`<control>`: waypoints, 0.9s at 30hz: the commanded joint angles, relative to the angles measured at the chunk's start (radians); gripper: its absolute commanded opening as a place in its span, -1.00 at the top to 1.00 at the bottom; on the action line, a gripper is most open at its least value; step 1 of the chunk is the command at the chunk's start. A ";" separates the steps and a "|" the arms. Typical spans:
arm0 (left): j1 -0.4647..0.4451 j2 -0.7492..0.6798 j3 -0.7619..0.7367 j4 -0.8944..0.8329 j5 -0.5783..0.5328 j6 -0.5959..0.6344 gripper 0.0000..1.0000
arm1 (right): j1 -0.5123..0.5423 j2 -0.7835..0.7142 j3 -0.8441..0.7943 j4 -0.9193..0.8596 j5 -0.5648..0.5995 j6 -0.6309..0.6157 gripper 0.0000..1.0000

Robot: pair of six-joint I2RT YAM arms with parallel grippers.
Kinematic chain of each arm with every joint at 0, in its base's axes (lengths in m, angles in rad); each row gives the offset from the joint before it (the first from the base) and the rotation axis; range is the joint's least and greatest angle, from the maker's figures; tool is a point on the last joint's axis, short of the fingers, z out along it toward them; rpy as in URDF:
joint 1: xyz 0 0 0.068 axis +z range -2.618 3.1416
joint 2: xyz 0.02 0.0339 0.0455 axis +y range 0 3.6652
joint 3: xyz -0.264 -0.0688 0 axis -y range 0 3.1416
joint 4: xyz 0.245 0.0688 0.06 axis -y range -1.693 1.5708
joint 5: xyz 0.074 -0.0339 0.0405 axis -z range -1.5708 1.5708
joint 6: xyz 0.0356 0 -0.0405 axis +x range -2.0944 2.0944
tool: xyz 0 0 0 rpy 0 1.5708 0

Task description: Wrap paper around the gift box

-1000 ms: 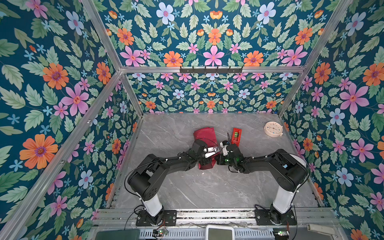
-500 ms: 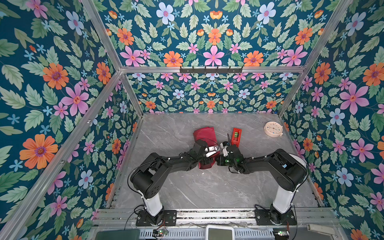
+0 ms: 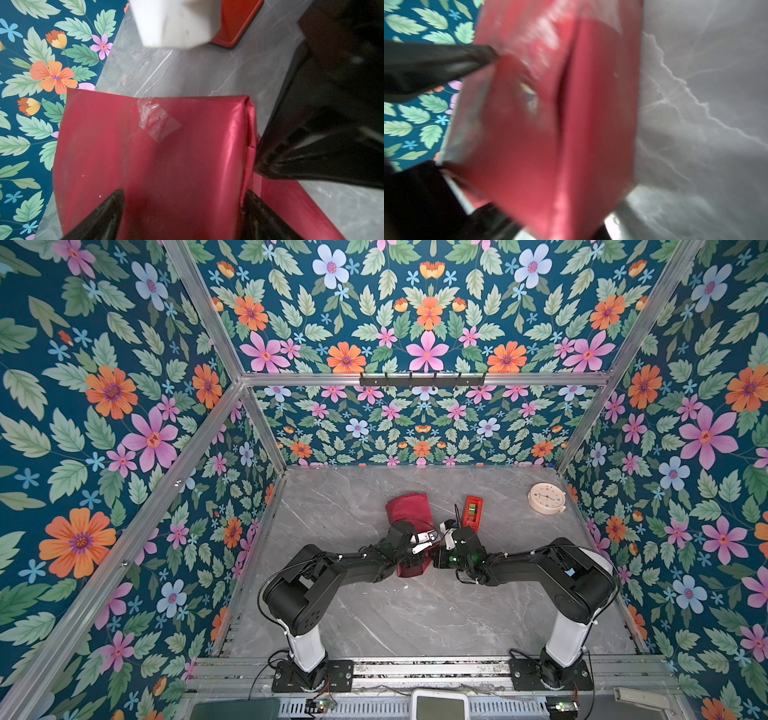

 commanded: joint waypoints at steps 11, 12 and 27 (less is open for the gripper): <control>0.002 0.008 -0.006 -0.082 -0.005 0.000 -0.78 | 0.036 0.012 -0.056 0.028 -0.014 0.020 1.00; 0.001 0.009 -0.006 -0.081 -0.004 -0.001 -0.78 | 0.041 0.012 -0.065 0.034 -0.014 0.027 1.00; 0.002 0.010 -0.010 -0.075 -0.006 0.000 -0.78 | 0.075 0.012 -0.083 0.080 -0.047 0.043 1.00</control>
